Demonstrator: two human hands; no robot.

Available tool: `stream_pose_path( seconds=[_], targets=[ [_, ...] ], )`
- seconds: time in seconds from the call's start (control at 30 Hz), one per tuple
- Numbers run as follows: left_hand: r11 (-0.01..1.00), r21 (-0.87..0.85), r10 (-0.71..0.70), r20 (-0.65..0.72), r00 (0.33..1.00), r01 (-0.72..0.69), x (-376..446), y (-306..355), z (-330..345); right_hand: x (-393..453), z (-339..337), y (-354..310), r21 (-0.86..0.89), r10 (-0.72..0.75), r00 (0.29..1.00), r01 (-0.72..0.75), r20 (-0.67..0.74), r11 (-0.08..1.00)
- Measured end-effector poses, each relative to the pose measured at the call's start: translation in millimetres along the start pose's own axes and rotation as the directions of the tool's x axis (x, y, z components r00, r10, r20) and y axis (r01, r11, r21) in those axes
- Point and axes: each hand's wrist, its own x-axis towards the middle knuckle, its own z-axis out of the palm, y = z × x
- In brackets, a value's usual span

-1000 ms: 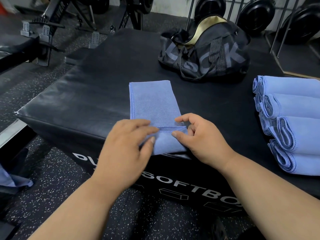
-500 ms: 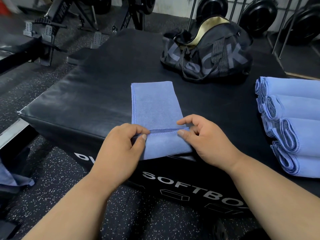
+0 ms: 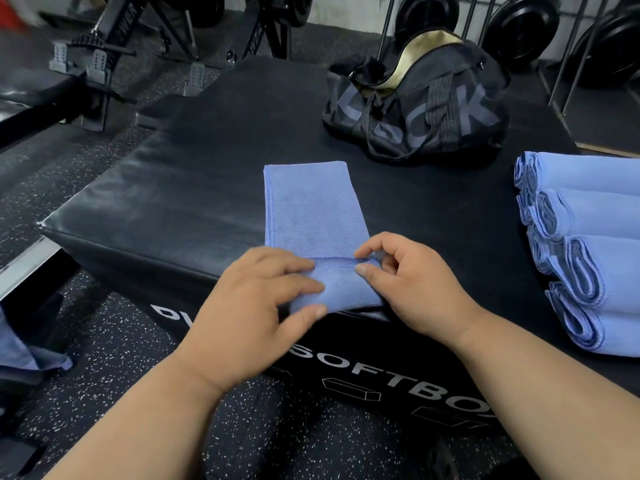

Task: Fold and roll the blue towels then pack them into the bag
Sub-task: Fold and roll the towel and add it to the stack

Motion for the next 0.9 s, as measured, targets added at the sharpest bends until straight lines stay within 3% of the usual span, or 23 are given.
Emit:
stream_pose_path(
  seconds=[0.1,0.2,0.27,0.33,0.4,0.53,0.63,0.73,0.9],
  targets=[
    [0.998,0.049,-0.046,0.193,0.98,0.037,-2.9,-12.0,-0.8,-2.8,1.2,-0.9,-0.058,-0.079,0.993,0.074,-0.089,0.996],
    [0.997,0.057,-0.066,0.252,0.966,0.053,-2.5,-20.7,-3.1,-8.6,-1.2,-2.8,-0.188,-0.301,0.946,0.276,-0.121,0.942],
    [0.997,0.02,-0.075,0.232,0.97,0.072,-1.8,-21.9,-4.7,-12.2,-2.6,-2.1,-0.245,-0.39,0.921,0.376,-0.01,0.894],
    [0.994,-0.025,-0.096,0.185,0.978,0.103,-1.9,-19.1,-7.1,-13.6,-3.0,-0.6,-0.263,-0.386,0.914,0.405,0.121,0.876],
    [0.984,-0.101,-0.131,0.14,0.981,0.146,-1.1,-12.5,-11.3,-13.5,-2.4,0.1,-0.271,-0.363,0.918,0.394,0.16,0.878],
    [0.899,-0.301,-0.306,0.086,0.948,0.317,1.7,-5.7,-19.5,-10.1,-5.8,-2.3,-0.192,-0.281,0.958,0.287,0.06,0.939],
    [0.845,-0.379,-0.38,0.069,0.922,0.377,1.0,-5.7,-22.1,-9.9,-9.6,-6.6,0.106,-0.118,0.993,0.115,0.027,0.988],
    [0.801,-0.437,-0.431,0.052,0.901,0.409,2.8,-3.8,-21.9,-8.8,-9.6,-12.3,0.324,-0.029,0.999,0.021,0.021,0.946],
    [0.762,-0.432,-0.528,0.016,0.849,0.482,5.4,-5.4,-14.5,-5.3,-4.1,-9.1,0.279,0.031,0.999,-0.021,-0.032,0.96]
  ],
)
